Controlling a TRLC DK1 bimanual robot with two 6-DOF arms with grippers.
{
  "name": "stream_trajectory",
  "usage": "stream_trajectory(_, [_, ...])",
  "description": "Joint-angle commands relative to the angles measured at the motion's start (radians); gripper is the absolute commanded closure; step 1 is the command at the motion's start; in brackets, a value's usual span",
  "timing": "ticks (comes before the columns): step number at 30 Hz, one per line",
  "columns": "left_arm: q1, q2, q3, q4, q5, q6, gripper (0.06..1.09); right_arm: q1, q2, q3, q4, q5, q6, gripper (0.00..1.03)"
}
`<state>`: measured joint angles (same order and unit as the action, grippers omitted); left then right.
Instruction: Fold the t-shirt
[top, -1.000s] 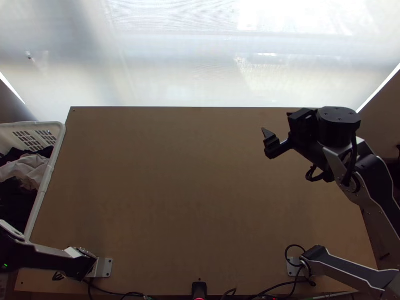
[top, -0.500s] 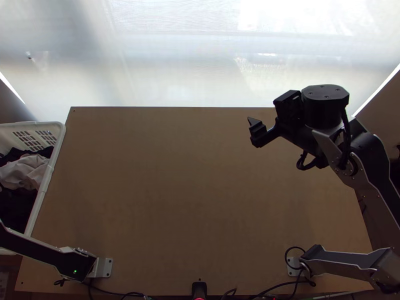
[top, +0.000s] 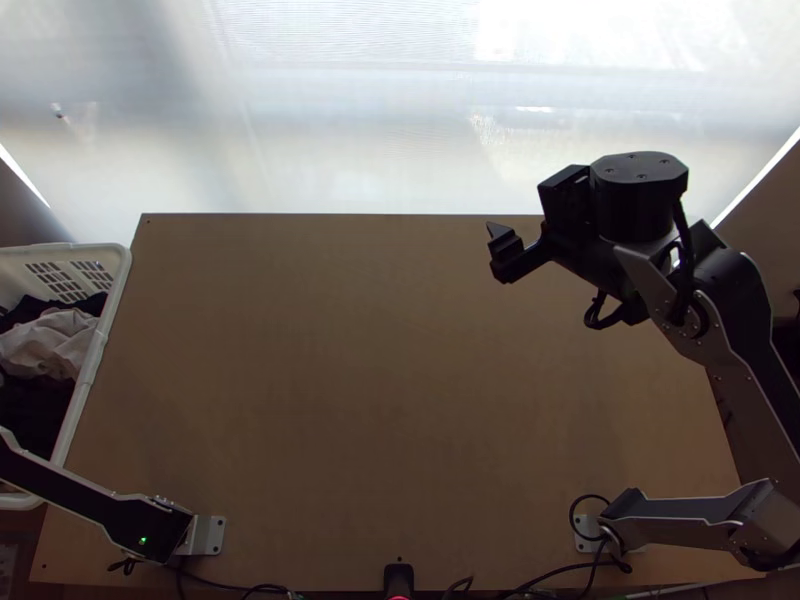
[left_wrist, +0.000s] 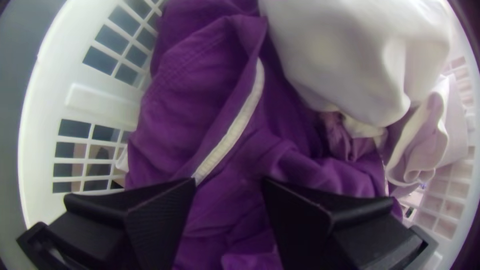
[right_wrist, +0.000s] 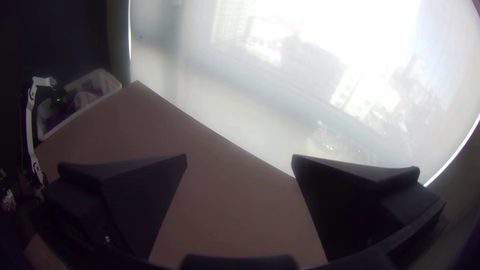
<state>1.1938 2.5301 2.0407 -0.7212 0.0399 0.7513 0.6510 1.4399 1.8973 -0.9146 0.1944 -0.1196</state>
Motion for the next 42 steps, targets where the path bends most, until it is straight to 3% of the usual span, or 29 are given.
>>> stream_trajectory(1, [-0.003,0.098,0.108,-0.017,-0.006,0.006,0.70,0.006,0.030,0.029,-0.004,0.014,-0.005,0.05])
stream_trajectory(4, [-0.005,0.108,0.111,-0.024,-0.006,0.017,1.05,0.007,0.040,0.043,-0.004,0.019,-0.008,0.05])
stream_trajectory(9, [-0.010,0.061,0.115,-0.176,0.009,0.017,1.05,0.007,0.054,0.048,-0.004,0.036,-0.015,0.05])
stream_trajectory(14, [-0.025,-0.163,0.110,-0.469,0.252,-0.052,1.05,0.007,0.056,0.059,-0.004,0.040,-0.020,0.05])
stream_trajectory(19, [-0.091,-0.473,0.088,-0.684,0.463,-0.027,1.05,-0.002,0.054,0.042,-0.013,0.042,-0.020,0.05])
stream_trajectory(27, [-0.485,-1.108,-0.376,-0.692,0.492,0.006,1.05,-0.036,0.054,0.022,-0.013,0.042,-0.018,0.05])
stream_trajectory(30, [-0.770,-1.283,-0.471,-0.682,0.492,-0.089,1.05,-0.068,0.050,-0.004,-0.013,0.040,-0.017,0.05])
stream_trajectory(33, [-1.077,-1.341,-0.485,-0.641,0.474,-0.260,1.05,-0.114,0.019,-0.069,-0.015,0.040,-0.012,0.05])
stream_trajectory(37, [-1.459,-1.335,-0.482,-0.451,0.411,-0.547,1.05,-0.182,-0.064,-0.204,-0.015,0.039,-0.006,0.05])
stream_trajectory(40, [-1.738,-1.268,-0.467,-0.296,0.295,-0.652,1.05,-0.231,-0.139,-0.296,-0.015,0.040,-0.008,0.05])
stream_trajectory(42, [-1.840,-1.180,-0.432,-0.218,0.272,-0.684,1.05,-0.269,-0.190,-0.353,-0.015,0.039,-0.008,0.05])
